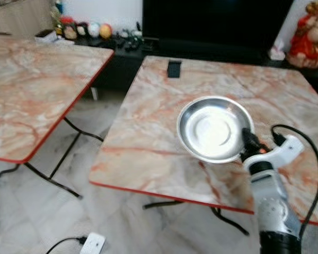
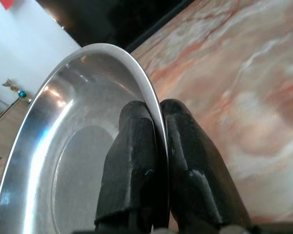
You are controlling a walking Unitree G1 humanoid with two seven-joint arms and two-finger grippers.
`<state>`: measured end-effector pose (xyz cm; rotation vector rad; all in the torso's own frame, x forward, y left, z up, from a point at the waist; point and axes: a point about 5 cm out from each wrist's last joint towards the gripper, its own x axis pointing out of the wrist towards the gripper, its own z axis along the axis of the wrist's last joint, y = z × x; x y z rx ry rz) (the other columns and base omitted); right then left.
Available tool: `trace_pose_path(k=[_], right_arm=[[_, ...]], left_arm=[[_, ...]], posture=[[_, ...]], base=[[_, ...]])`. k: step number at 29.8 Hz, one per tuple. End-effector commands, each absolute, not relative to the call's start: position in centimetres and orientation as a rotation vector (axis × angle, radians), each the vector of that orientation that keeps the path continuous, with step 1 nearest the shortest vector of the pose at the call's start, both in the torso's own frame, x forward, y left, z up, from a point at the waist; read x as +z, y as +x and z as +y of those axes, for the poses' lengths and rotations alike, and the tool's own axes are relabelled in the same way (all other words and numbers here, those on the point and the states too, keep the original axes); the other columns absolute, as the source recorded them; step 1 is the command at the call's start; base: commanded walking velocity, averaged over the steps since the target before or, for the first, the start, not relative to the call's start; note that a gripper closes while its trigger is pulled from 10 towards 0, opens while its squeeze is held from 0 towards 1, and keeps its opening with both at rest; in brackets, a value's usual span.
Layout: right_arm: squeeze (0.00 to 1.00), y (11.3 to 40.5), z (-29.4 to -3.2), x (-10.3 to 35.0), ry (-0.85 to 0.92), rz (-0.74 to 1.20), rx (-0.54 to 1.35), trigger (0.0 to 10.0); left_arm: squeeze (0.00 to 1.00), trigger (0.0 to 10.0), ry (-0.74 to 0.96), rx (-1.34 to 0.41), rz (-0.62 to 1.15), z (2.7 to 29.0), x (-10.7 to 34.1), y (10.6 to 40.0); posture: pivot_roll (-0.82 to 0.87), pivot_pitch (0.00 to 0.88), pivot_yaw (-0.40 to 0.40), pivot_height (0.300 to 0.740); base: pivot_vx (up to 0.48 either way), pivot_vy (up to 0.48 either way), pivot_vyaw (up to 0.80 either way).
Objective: Setting the table
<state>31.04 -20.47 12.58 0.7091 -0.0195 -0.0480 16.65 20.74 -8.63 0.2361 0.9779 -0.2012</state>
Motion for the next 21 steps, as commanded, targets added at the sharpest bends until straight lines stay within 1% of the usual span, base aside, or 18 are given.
trace_pose_path(k=[1, 15, 18, 21], right_arm=[[0.00, 30.8, -21.4, 12.9, 0.699, -0.042, -0.073, 10.0], [0.00, 30.6, -21.9, 12.5, 0.686, -0.019, -0.092, 10.0], [0.00, 30.4, -22.0, 11.8, 0.657, 0.049, -0.105, 10.0], [0.00, 30.4, -22.2, 11.6, 0.648, 0.063, -0.115, 10.0]], left_arm=[[0.00, 10.0, 0.234, -0.215, 0.976, 20.1, -8.7, 16.7], [0.00, 10.0, 0.240, -0.207, 0.989, 19.9, -8.8, 16.7], [0.00, 10.0, 0.240, -0.209, 0.992, 19.8, -8.8, 16.6], [0.00, 10.0, 0.239, -0.210, 0.992, 19.7, -8.8, 16.7]], posture=[[0.00, 0.000, -0.038, 0.736], [0.00, 0.000, -0.038, 0.736], [-0.01, 0.000, -0.037, 0.736], [-0.01, 0.000, -0.037, 0.736]], base=[[0.000, 0.000, 0.00], [0.000, 0.000, 0.00], [0.000, 0.000, 0.00], [0.000, 0.000, 0.00]])
